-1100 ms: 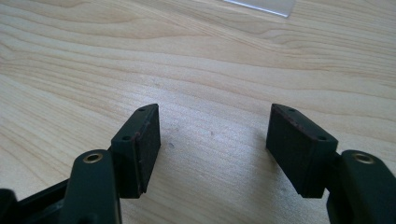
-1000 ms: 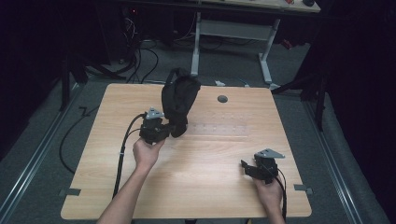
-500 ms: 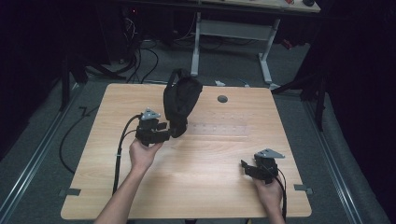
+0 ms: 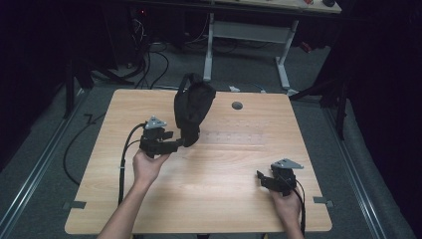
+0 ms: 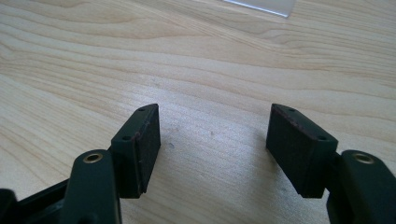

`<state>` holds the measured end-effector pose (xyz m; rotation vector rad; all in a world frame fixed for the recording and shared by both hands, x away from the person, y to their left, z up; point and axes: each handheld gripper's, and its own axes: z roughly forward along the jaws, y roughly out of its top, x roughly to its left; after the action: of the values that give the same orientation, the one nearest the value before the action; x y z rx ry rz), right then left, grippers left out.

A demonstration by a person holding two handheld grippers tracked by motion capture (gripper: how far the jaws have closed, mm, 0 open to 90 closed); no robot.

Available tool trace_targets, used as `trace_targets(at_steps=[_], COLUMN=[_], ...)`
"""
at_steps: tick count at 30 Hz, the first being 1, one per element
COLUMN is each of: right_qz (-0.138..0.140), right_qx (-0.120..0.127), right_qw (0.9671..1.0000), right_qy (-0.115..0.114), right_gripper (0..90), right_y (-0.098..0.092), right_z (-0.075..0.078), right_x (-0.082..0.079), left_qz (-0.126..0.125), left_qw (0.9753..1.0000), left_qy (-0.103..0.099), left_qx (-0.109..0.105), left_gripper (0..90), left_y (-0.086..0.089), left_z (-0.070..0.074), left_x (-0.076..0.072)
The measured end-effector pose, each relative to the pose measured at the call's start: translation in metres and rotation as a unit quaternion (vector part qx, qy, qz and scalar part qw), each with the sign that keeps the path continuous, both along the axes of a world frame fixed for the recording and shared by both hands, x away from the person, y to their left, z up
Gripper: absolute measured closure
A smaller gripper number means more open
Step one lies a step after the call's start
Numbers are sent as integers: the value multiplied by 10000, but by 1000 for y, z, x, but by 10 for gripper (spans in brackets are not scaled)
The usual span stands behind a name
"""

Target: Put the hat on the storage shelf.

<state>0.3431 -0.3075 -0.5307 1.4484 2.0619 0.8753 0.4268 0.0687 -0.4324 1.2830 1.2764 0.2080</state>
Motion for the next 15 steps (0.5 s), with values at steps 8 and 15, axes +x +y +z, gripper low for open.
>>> trace_targets(at_steps=[8, 15], right_qz=[-12, -11], right_qx=[13, 14], right_qw=[10000, 10000], right_qy=[8, 9], right_gripper=[354, 354], right_y=[0, 0], right_z=[0, 0], right_x=[0, 0], left_qz=[-19, -22], left_qw=[10000, 10000], left_qy=[-8, 25], left_qx=[-26, -42], left_gripper=[430, 427], left_y=[5, 8], left_z=[4, 4], left_x=[-6, -11])
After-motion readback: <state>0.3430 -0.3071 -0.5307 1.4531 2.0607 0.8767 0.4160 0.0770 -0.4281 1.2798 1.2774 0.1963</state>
